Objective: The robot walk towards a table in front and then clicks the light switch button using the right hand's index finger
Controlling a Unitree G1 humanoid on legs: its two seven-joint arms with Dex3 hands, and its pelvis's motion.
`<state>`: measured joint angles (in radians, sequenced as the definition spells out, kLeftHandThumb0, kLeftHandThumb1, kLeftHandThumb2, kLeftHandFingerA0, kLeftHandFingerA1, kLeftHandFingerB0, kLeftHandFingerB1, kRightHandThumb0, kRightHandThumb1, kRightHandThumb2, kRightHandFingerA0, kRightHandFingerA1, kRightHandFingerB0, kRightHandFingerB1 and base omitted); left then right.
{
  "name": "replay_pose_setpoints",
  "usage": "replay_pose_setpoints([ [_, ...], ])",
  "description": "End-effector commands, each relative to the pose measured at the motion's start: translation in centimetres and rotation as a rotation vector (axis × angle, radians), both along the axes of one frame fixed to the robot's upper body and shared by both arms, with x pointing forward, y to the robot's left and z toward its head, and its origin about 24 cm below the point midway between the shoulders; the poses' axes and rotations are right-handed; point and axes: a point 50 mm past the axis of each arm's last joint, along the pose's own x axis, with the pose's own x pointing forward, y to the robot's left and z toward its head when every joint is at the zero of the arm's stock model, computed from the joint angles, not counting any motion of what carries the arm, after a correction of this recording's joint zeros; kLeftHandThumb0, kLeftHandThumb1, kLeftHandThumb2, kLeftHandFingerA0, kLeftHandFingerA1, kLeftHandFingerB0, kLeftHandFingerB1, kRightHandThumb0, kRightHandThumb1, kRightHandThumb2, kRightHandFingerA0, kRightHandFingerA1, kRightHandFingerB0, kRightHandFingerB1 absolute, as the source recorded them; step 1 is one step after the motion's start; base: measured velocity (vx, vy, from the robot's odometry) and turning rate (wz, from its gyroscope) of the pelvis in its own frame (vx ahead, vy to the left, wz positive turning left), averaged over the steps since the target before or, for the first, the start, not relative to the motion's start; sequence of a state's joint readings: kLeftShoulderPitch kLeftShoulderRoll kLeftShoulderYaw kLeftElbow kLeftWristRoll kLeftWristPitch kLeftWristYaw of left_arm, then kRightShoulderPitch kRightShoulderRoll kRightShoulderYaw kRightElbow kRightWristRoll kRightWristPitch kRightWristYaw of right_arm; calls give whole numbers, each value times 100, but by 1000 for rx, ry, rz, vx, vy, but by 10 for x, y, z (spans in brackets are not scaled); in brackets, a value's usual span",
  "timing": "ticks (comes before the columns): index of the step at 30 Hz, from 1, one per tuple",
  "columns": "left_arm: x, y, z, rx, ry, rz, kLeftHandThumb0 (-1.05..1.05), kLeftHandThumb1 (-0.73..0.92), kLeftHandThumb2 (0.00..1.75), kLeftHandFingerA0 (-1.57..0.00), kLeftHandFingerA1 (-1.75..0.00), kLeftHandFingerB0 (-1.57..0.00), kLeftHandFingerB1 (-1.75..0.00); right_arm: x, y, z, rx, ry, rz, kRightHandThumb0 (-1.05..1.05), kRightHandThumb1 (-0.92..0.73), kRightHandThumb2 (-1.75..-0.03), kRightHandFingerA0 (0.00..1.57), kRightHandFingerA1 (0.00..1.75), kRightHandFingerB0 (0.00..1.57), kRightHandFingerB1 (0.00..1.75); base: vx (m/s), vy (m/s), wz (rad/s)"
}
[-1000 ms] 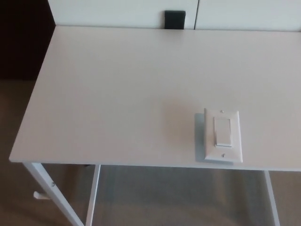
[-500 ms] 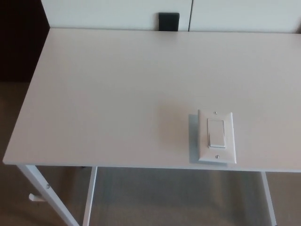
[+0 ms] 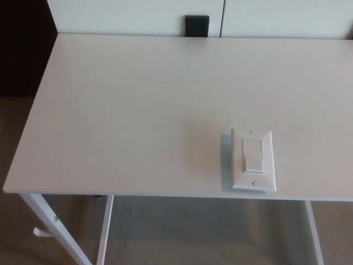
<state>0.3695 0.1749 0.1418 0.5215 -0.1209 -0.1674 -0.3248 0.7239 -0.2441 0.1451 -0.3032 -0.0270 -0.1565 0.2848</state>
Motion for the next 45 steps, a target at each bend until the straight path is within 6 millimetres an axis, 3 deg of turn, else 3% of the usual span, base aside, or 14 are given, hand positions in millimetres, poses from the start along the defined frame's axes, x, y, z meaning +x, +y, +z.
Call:
replay_pose_setpoints([
  [1,0,11,5,129,28,-41,-19,59,57,-53,-44,-37,-36,-6,22,95,213,-235,202,-12,-45,-102,38,73,35,61,0,0,0],
  [6,-4,15,5,101,32,-25,-17,61,58,-52,-43,-35,-35,-11,18,133,301,-379,138,-8,-44,-106,36,75,35,62,0,0,0],
  [8,-2,16,8,121,22,-47,-18,61,58,-52,-42,-34,-35,-8,11,153,110,-592,45,-7,-39,-96,40,73,41,62,0,0,0],
  [11,1,17,10,132,13,-55,-19,61,58,-51,-43,-35,-35,-1,5,162,-108,-809,-72,-9,-39,-83,39,69,42,61,0,0,0],
  [14,13,18,13,130,-13,-56,-19,61,58,-51,-43,-35,-35,15,2,169,-256,-1021,-150,-9,-31,-88,42,71,34,62,0,0,0],
  [15,13,17,12,122,-8,-52,-20,61,58,-53,-43,-34,-35,19,-1,172,-326,-1084,-172,-15,-35,-78,32,67,37,60,0,0,0],
  [17,11,16,12,121,1,-49,-20,60,58,-54,-43,-35,-35,24,-3,173,-405,-1147,-190,-20,-28,-86,34,67,29,60,0,0,0],
  [18,12,15,14,105,-5,-42,-16,62,58,-54,-44,-34,-35,36,-6,176,-493,-1210,-186,-30,-26,-84,20,60,24,58,0,0,0],
  [24,14,15,16,90,-2,-25,-18,63,58,-53,-44,-35,-35,72,-11,174,-678,-1190,-175,-59,-34,-74,13,53,25,50,0,0,0],
  [31,15,16,15,80,4,-21,-19,63,58,-54,-45,-35,-36,107,-10,163,-838,-1057,-143,-76,-42,-83,3,40,20,48,0,0,0],
  [32,15,16,15,80,2,-22,-20,63,58,-54,-45,-35,-36,112,-10,160,-860,-1033,-125,-77,-57,-59,0,33,24,36,0,0,0],
  [33,15,16,15,82,3,-22,-20,62,58,-55,-46,-35,-36,119,-10,154,-893,-994,-93,-79,-45,-86,2,32,16,46,0,0,0],
  [39,14,16,17,94,5,-27,-19,62,58,-56,-45,-36,-36,138,-14,143,-1005,-884,-11,-85,-51,-90,0,17,11,37,0,0,0],
  [45,16,15,17,83,7,-58,-22,61,58,-55,-45,-35,-36,151,-15,134,-1138,-802,62,-81,-50,-92,0,21,10,36,0,0,0],
])
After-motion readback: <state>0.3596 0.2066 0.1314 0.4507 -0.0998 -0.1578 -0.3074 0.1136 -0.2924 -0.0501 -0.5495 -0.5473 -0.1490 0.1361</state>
